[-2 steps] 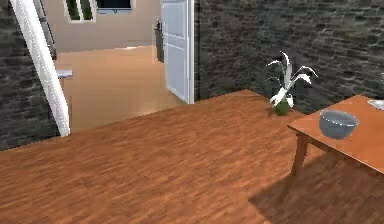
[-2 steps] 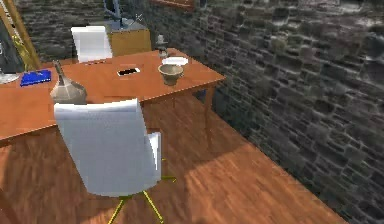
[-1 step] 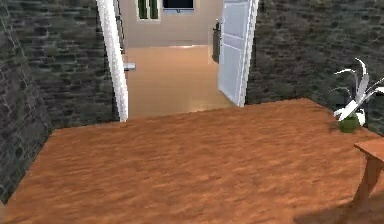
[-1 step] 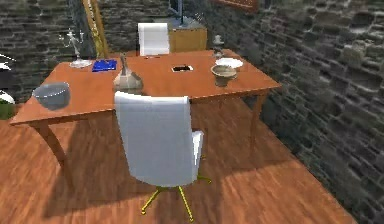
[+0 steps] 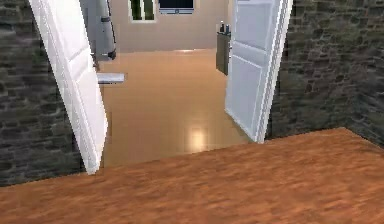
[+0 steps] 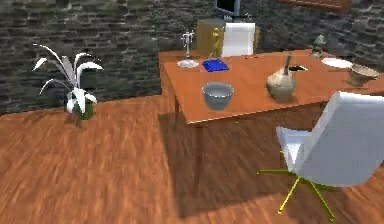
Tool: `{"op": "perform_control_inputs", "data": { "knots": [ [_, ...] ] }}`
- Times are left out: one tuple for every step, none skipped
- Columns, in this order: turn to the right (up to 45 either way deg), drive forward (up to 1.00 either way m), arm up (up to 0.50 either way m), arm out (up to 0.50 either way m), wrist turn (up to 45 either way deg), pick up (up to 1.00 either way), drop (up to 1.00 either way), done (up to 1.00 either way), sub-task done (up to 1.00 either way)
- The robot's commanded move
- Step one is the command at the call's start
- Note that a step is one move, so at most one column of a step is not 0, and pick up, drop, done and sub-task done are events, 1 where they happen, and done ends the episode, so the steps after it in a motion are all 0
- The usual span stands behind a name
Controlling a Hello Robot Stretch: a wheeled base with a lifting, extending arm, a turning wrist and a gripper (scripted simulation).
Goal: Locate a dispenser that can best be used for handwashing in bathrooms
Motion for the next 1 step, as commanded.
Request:
{"op": "perform_control_inputs", "data": {
  "knots": [
    [0.0,1.0,0.0,0.0,0.0,0.0,0.0,0.0,0.0]
  ]
}}
